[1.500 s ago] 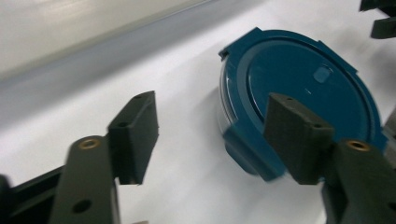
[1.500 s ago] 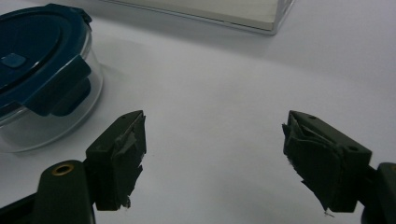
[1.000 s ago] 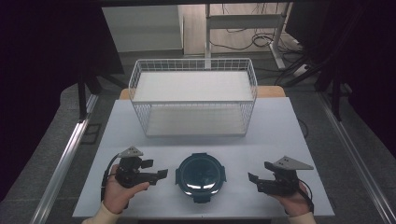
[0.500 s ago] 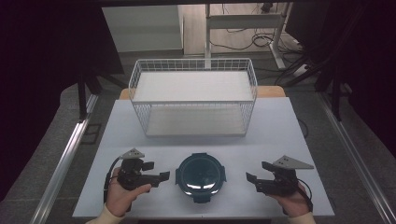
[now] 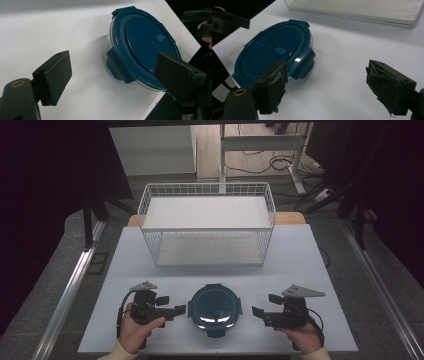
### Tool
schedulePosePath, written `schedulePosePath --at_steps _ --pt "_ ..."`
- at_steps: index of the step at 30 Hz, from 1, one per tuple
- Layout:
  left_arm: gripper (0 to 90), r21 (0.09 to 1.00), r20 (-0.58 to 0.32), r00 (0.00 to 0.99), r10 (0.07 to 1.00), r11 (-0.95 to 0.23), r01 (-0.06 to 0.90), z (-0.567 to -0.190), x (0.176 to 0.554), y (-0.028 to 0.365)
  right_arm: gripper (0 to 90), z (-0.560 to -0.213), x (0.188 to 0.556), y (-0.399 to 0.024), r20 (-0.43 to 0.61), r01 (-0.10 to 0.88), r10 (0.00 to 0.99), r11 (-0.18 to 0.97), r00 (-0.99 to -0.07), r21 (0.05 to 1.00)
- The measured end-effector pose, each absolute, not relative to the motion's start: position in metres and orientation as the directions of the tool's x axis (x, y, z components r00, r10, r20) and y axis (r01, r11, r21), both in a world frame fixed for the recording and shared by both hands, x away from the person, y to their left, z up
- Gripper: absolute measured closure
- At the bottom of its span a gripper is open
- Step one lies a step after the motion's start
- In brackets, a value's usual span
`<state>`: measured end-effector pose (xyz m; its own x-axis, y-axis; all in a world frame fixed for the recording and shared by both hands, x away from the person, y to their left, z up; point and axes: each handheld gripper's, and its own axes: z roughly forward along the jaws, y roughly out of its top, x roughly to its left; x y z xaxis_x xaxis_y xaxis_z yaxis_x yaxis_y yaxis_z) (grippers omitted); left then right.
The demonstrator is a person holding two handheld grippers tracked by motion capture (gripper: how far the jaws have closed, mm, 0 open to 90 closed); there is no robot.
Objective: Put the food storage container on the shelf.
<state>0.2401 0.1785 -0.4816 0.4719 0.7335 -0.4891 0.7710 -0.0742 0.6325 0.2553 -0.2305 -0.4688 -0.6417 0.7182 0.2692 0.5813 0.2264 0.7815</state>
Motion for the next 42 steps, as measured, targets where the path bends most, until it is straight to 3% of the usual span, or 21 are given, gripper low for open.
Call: schedulePosePath --at_steps 21,42 --pt "11.6 0.541 -0.621 0.419 0.662 -0.024 0.841 -0.500 0.252 0.163 9.4 -0.477 0.281 -0.177 0.396 0.690 0.665 0.254 -0.633 0.678" --pt "21.0 0.429 -0.744 0.381 0.549 -0.045 0.902 -0.526 0.256 0.145 12.1 -0.506 0.283 -0.161 0.569 0.819 0.628 0.208 -0.531 0.535"
